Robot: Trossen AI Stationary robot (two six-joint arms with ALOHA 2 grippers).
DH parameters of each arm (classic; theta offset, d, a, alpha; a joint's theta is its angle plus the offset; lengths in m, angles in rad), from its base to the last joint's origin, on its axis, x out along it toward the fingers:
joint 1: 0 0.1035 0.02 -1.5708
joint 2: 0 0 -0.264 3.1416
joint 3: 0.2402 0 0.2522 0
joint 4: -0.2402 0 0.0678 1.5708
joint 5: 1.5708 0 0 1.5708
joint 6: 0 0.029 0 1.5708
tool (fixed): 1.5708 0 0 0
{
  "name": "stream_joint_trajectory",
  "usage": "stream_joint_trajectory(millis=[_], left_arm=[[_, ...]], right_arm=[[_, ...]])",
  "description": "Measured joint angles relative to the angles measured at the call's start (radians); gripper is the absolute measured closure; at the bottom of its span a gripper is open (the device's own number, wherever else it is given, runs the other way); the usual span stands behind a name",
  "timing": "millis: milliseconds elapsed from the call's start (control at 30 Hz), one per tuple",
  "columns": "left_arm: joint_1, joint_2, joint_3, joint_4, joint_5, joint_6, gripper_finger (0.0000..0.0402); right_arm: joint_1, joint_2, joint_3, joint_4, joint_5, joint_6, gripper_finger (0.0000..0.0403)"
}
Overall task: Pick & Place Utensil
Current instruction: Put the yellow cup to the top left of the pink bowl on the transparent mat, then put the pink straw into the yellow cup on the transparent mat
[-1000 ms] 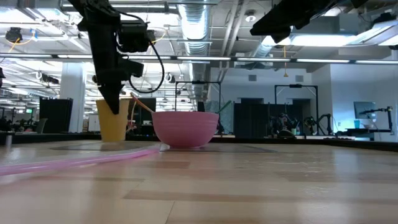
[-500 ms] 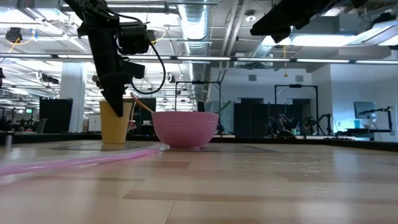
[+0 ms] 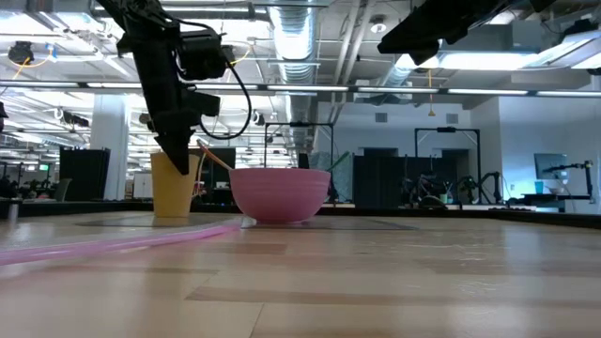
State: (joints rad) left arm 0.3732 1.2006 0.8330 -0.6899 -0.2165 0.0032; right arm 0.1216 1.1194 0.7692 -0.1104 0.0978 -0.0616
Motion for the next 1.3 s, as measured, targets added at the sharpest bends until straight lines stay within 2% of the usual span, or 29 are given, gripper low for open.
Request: stream_joint_trajectory(millis=[300,567,1067,1167,1300], left_arm=[[-0.048,-0.003,0.041,-0.002,-0.001,0.0,0.0281],[-0.059,-0.003,0.095,-0.011,-0.088,0.0,0.0281],[-0.073,-0.003,0.19,-0.021,-0.091,-0.005,0.0285],[-0.109,-0.003,0.224,-0.017,-0.086,-0.051,0.0286],[-0.189,-0.003,0.241,-0.007,0.008,-0.111,0.0289]], right_arm=[[0.0,0.0,0.0,0.0,0.0,0.001,0.0326],[0.0,0.0,0.0,0.0,0.0,0.001,0.0326],[0.0,0.0,0.0,0.0,0.0,0.001,0.0326],[0.0,0.0,0.0,0.0,0.0,0.001,0.0326],[0.0,0.0,0.0,0.0,0.0,0.001,0.0326]])
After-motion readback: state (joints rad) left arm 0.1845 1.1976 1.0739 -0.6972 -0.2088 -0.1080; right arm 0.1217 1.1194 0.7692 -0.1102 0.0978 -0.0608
